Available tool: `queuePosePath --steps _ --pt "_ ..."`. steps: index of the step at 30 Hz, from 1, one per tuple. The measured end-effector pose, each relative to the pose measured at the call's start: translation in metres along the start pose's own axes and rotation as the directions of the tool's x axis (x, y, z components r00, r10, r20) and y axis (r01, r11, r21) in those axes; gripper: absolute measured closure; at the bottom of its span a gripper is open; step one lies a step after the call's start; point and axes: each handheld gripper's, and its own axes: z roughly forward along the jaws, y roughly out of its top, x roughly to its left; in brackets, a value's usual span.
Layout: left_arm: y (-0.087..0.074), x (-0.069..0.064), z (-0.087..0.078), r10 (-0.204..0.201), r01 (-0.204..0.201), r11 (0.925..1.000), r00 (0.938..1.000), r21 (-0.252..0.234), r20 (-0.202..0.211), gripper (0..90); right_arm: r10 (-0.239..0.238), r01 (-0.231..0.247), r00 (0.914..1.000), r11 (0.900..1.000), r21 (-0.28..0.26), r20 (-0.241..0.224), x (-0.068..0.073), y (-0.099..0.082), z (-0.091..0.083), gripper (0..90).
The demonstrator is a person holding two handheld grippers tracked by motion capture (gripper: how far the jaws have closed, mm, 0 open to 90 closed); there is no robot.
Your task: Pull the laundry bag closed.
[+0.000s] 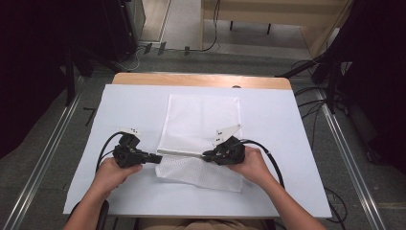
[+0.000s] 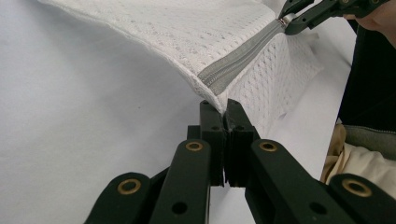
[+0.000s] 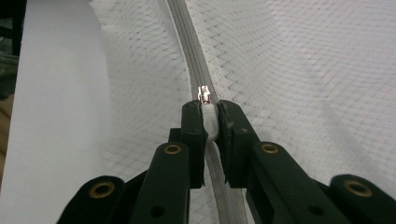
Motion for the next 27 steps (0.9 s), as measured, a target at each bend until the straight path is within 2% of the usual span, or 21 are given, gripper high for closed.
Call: queuePosePath --steps 12,19,27 --pt "0.0 0.0 -0.001 0.006 -0.006 1.0 1.0 -0.004 0.002 89.3 0.016 -0.016 0.9999 0.9999 -0.007 -0.001 -0.004 -0.007 -0.009 82.4" --pt "0.001 -0.001 0.0 0.024 -0.024 0.9997 0.9996 -0.001 0.011 89.2 0.018 -0.018 0.9998 0.9997 -0.017 0.004 -0.004 -0.01 -0.015 82.4" --pt "0.002 0.002 0.0 0.009 -0.009 1.0 0.9998 0.003 0.02 89.3 0.024 -0.023 0.9997 0.9995 -0.023 0.011 -0.003 -0.014 -0.018 82.4"
